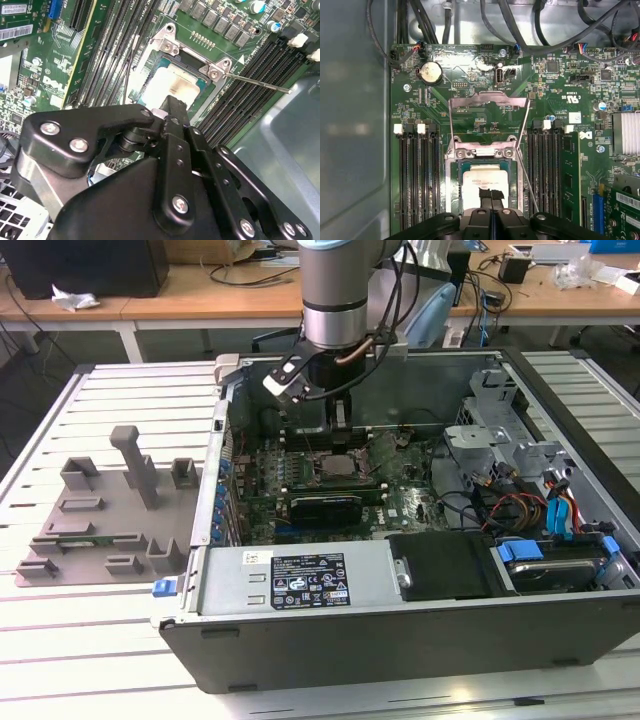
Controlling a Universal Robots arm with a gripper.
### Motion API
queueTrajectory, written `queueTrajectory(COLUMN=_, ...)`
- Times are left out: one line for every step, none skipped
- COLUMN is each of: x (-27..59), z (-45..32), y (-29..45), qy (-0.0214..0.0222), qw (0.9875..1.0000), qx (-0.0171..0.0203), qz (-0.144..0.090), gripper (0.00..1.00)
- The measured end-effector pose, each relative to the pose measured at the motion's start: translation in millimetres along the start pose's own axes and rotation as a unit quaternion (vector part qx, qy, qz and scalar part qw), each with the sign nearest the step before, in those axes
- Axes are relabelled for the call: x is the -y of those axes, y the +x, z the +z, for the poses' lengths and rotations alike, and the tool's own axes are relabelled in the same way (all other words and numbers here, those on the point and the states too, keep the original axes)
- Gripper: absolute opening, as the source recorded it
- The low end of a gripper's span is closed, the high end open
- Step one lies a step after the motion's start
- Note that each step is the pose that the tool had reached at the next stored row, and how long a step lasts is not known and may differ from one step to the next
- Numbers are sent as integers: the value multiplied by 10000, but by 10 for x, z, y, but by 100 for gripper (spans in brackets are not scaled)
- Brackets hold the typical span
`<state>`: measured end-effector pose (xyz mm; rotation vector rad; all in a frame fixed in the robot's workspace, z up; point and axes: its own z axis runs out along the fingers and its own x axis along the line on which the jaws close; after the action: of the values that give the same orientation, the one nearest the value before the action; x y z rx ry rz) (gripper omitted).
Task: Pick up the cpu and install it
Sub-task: 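Place the cpu into insertion slot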
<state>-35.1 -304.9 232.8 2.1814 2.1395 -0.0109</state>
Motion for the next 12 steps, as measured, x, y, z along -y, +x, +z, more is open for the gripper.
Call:
queueTrajectory(x=0, z=-1, y=0, qy=0, qw=10000, qx=0, qz=0, gripper=11)
queueTrajectory(x=0, z=-2, y=0, qy=0, qw=10000, qx=0, qz=0, gripper=11)
queueTrajectory(x=0, z=-4, y=0, qy=0, qw=10000, qx=0, qz=0, gripper=11)
queueTrajectory(x=0, z=-7, y=-1, qy=0, qw=10000, qx=0, qz=0, gripper=11)
queueTrajectory(x=-4, z=-7, y=-1, qy=2, qw=10000, qx=0, qz=-1, gripper=11)
queueTrajectory(x=-14, z=-7, y=-1, qy=8, qw=10000, qx=0, qz=-1, gripper=11)
queueTrajectory(x=-24, z=-6, y=-1, qy=16, qw=10000, qx=1, qz=-1, gripper=11)
queueTrajectory(x=-29, z=-6, y=-1, qy=21, qw=10000, qx=1, qz=-2, gripper=11)
queueTrajectory(x=-29, z=-5, y=0, qy=21, qw=10000, qx=0, qz=-2, gripper=11)
queueTrajectory(x=-29, z=-5, y=0, qy=21, qw=10000, qx=0, qz=-1, gripper=11)
queueTrajectory(x=-30, z=-10, y=0, qy=22, qw=10000, qx=1, qz=-1, gripper=11)
queueTrajectory(x=-30, z=-19, y=0, qy=21, qw=10000, qx=0, qz=-1, gripper=11)
